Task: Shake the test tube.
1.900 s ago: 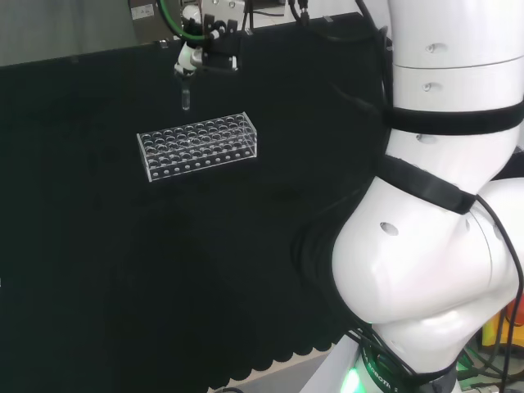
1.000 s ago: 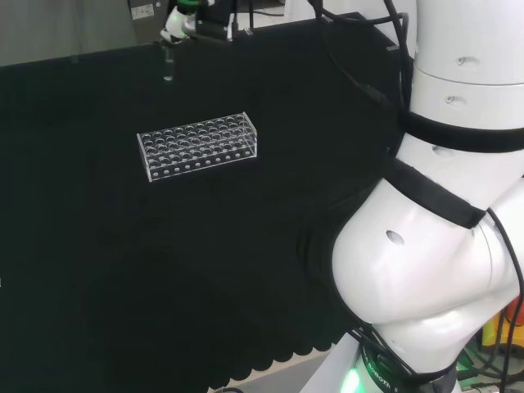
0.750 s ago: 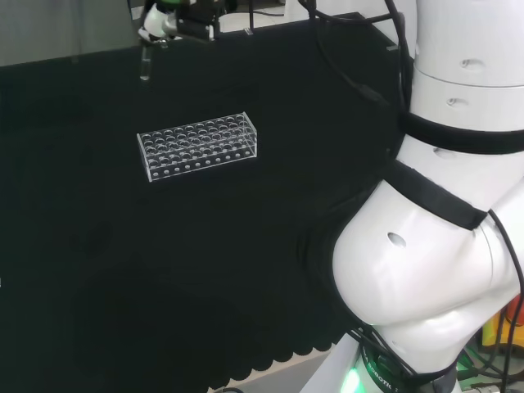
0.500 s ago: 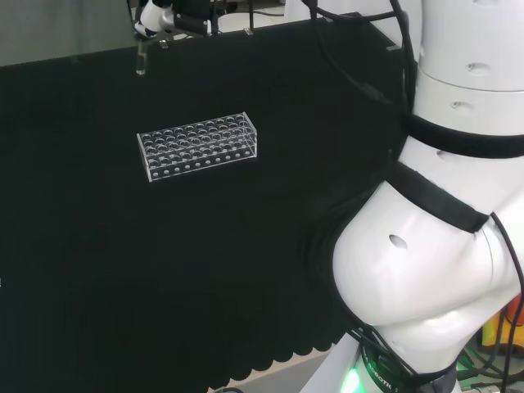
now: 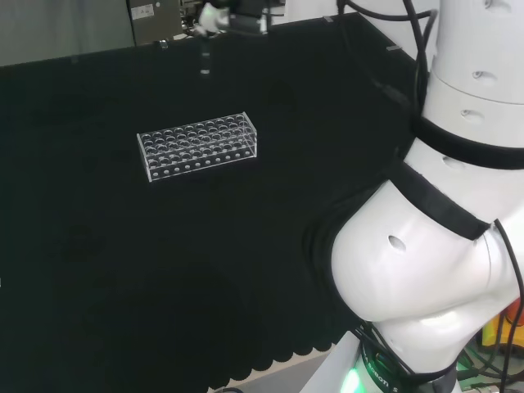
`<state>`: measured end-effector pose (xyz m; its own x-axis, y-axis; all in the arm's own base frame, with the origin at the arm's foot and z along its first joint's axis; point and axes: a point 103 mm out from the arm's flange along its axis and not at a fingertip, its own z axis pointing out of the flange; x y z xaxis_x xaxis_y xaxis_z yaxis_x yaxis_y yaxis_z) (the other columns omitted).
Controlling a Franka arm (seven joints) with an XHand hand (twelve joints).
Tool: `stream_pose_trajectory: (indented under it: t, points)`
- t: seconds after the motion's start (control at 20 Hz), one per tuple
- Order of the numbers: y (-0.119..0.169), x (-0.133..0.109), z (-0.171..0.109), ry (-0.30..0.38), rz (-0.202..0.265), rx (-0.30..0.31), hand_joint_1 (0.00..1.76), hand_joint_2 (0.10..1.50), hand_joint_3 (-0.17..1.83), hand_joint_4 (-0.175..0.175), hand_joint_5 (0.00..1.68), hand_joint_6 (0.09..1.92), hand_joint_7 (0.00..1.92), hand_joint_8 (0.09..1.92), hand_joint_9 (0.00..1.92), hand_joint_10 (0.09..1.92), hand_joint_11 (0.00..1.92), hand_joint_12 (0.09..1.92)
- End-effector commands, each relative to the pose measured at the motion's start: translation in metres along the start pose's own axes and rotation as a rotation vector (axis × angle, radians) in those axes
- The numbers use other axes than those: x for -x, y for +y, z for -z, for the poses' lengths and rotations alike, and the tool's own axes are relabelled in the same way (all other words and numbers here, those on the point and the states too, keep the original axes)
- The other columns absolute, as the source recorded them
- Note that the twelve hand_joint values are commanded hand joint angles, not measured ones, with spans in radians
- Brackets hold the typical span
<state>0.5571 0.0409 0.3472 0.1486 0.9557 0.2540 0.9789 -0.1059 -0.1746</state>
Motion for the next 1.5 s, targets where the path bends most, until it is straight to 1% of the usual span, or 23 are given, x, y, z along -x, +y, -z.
stream_pose_trajectory:
  t: [0.05,0.1,0.2,0.3,0.4,0.6,1.0,1.2,1.35,1.5]
  points:
    - [-0.008,0.096,0.027,-0.074,-0.189,0.045,1.32,0.55,0.82,-0.175,1.3,0.65,1.35,0.66,1.55,0.6,1.04,1.09]
    - [-0.009,0.104,0.031,-0.076,-0.205,0.05,1.32,0.55,0.82,-0.175,1.3,0.65,1.35,0.66,1.55,0.6,1.04,1.09]
    - [-0.01,0.11,0.034,-0.084,-0.212,0.054,1.32,0.55,0.82,-0.175,1.3,0.65,1.35,0.66,1.55,0.6,1.04,1.09]
    - [-0.01,0.108,0.035,-0.082,-0.205,0.055,1.32,0.55,0.82,-0.175,1.3,0.66,1.35,0.66,1.55,0.6,1.04,1.09]
    - [-0.008,0.097,0.032,-0.075,-0.183,0.053,1.32,0.55,0.82,-0.175,1.3,0.66,1.35,0.66,1.55,0.61,1.04,1.09]
    - [-0.003,0.06,0.02,-0.049,-0.126,0.038,1.32,0.55,0.82,-0.175,1.3,0.66,1.35,0.66,1.55,0.61,1.04,1.09]
    - [0.001,-0.045,-0.013,-0.006,0.057,-0.019,1.32,0.55,0.82,-0.175,1.3,0.66,1.35,0.67,1.55,0.61,1.04,1.08]
    - [-0.004,-0.089,-0.022,0.017,0.139,-0.036,1.32,0.55,0.82,-0.175,1.3,0.66,1.35,0.67,1.55,0.61,1.04,1.08]
    - [-0.006,-0.104,-0.023,0.028,0.169,-0.04,1.32,0.55,0.82,-0.175,1.3,0.66,1.35,0.67,1.55,0.61,1.04,1.08]
    - [-0.006,-0.1,-0.021,0.031,0.166,-0.036,1.32,0.55,0.82,-0.175,1.3,0.66,1.35,0.67,1.55,0.61,1.04,1.08]
